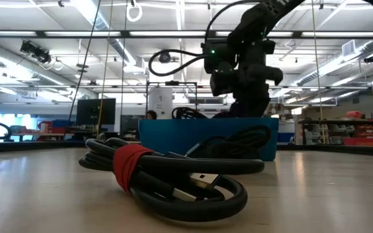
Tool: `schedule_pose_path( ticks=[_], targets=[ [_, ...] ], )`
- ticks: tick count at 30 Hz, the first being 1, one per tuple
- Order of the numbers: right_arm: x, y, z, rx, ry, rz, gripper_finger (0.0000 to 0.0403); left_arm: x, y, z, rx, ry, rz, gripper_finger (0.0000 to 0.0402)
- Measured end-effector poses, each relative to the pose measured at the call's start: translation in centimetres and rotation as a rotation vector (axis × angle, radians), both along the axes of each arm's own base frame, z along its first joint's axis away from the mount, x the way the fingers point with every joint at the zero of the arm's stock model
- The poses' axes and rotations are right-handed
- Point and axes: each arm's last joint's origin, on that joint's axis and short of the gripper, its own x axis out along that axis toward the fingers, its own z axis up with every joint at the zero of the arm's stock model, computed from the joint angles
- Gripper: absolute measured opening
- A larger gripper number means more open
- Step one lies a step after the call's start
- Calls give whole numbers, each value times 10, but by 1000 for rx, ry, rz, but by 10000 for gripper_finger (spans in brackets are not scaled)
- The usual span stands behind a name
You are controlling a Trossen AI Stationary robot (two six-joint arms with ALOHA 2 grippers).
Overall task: Pick and place USB-C Cables
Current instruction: Put the black charger cable into the blue bin
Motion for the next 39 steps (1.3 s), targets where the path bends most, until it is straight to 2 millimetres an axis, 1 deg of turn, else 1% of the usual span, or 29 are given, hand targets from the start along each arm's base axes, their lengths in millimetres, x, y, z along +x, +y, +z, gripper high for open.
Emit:
schedule_pose_path(
  ticks=[3,9,13,17,20,24,29,32,35,37,39],
  targets=[
    [-2,-1,8,-59,-14,-5,14,0,0,0,0,0,0,151],
    [-8,0,33,-89,-104,-15,78,0,0,0,0,1,0,151],
    [-12,2,50,-102,-161,-49,102,0,0,0,0,1,-1,151],
    [-18,5,69,-145,-228,-96,109,0,0,0,0,1,0,151],
    [-26,7,89,-181,-293,-138,109,0,0,0,-1,1,0,151],
    [-42,9,118,-201,-396,-222,110,0,0,0,-27,-18,27,151],
    [-66,14,154,-224,-544,-293,111,0,-2,-1,-73,-43,63,151],
    [-82,17,173,-243,-627,-308,110,5,-9,-9,-109,-27,75,151],
    [-98,20,189,-275,-697,-331,111,13,-20,-23,-167,11,96,150],
    [-108,21,198,-298,-740,-348,111,20,-28,-36,-199,33,108,151],
    [-118,23,205,-316,-779,-361,110,29,-37,-55,-230,69,148,151]
  ],
)
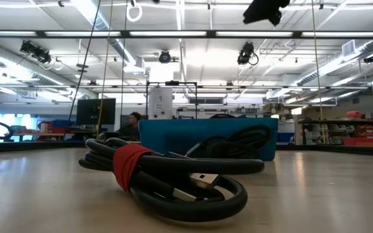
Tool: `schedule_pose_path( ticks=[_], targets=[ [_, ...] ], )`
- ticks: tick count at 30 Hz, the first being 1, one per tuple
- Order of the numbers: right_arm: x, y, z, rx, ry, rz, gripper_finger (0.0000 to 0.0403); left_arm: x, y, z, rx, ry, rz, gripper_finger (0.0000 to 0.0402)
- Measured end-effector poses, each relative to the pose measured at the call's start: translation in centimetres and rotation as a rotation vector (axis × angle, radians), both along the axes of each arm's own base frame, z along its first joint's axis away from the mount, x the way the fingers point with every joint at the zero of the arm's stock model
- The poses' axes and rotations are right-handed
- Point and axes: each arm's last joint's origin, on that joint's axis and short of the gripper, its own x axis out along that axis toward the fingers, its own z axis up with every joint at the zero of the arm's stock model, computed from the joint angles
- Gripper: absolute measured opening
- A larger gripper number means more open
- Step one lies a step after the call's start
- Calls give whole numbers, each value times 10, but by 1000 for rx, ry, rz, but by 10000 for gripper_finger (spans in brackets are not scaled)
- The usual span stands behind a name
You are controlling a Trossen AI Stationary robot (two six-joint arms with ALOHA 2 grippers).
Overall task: Pick and place USB-C Cables
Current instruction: Put the black charger cable into the blue bin
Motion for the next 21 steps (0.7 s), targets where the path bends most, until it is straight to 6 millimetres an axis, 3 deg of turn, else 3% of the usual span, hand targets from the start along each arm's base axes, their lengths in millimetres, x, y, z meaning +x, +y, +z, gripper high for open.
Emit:
schedule_pose_path(
  ticks=[7,11,16,21],
  targets=[
    [-22,4,19,-62,-110,-5,111,17,-30,-73,-134,109,191,151],
    [-29,4,23,-88,-124,-3,111,22,-53,-103,-283,89,274,151],
    [-31,3,24,-113,-122,0,110,24,-87,-123,-403,13,339,151],
    [-31,1,23,-148,-108,10,110,18,-124,-139,-428,1,245,151]
  ],
)
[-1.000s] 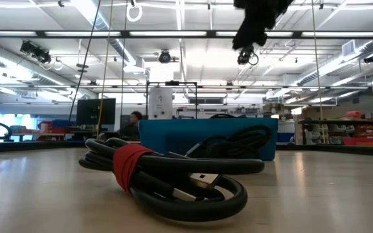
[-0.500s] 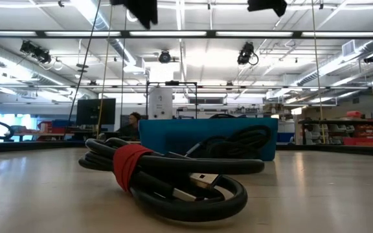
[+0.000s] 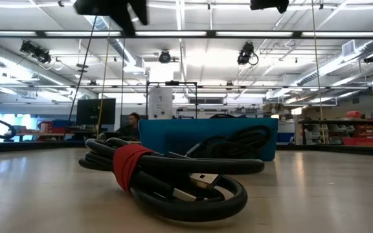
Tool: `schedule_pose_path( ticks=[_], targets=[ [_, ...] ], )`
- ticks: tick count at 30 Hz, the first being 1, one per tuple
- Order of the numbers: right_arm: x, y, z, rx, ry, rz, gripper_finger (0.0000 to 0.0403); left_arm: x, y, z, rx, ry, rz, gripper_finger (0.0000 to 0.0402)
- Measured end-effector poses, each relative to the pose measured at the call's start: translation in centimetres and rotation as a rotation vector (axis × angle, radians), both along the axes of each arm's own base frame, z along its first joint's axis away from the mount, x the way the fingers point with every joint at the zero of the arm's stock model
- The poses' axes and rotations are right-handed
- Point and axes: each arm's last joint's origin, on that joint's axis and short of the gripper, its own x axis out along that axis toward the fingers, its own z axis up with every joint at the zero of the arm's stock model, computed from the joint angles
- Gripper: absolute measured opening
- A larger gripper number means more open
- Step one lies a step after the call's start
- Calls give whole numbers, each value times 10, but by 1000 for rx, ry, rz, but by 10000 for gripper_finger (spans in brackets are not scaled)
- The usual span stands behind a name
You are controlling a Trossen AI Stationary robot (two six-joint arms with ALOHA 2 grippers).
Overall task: Pick and place USB-C Cables
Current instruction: Put the black charger cable into the blue bin
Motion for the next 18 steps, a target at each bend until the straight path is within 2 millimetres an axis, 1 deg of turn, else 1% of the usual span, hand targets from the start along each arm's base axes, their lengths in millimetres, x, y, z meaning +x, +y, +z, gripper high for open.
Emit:
schedule_pose_path(
  ticks=[4,6,8,11,14,18],
  targets=[
    [0,-1,0,-2,0,-4,110,-12,-20,-19,10,54,-42,151],
    [0,-1,0,-3,0,-4,110,-19,-25,-31,3,84,-9,151],
    [0,-1,0,-7,1,-2,110,-21,-27,-42,-15,84,32,151],
    [0,-1,0,-17,4,3,110,-20,-26,-59,-31,77,27,151],
    [0,-1,0,-19,4,4,110,-14,-24,-68,-48,19,6,151],
    [0,-1,0,-19,5,4,110,-5,-23,-74,-34,-48,-133,151]
  ],
)
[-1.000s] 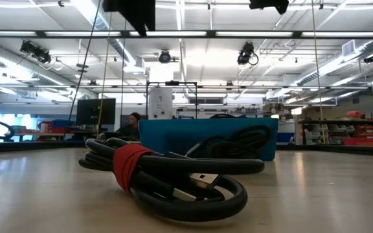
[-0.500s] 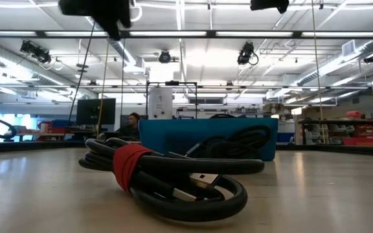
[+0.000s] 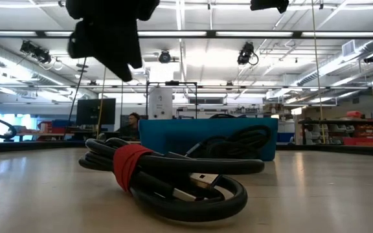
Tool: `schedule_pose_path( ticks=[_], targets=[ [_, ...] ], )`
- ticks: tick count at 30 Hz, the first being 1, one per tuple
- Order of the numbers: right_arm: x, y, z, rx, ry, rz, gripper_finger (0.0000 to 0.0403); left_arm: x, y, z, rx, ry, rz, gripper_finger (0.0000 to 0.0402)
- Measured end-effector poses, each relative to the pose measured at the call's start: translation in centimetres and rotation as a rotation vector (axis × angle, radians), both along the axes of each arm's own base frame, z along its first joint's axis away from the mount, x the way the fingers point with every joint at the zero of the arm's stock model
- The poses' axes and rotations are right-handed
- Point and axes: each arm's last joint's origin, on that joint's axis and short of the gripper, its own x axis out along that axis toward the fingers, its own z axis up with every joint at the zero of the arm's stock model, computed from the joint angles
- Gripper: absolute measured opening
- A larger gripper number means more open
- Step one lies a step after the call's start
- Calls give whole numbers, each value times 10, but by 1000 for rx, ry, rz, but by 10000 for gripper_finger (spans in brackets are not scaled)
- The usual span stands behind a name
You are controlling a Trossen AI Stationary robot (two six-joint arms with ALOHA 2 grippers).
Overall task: Pick and place USB-C Cables
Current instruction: Put the black charger cable into the blue bin
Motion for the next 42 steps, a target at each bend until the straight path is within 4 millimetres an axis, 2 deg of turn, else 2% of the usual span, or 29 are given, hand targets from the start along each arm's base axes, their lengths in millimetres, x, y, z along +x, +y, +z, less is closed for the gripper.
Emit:
schedule_pose_path(
  ticks=[6,12,20,26,35,42],
  targets=[
    [0,0,0,0,0,0,109,3,3,-1,16,17,-192,151],
    [0,0,0,0,0,0,109,4,2,-5,31,39,-262,157],
    [0,0,0,-1,0,-2,109,7,-2,-19,-23,97,-302,225],
    [0,0,0,-6,4,-14,109,16,-8,-25,-19,50,-393,264],
    [-1,-2,-1,-7,12,-28,110,15,-21,-46,-81,131,-480,262],
    [-2,-5,-1,-17,21,-48,110,23,-32,-54,-112,75,-492,261]
  ],
)
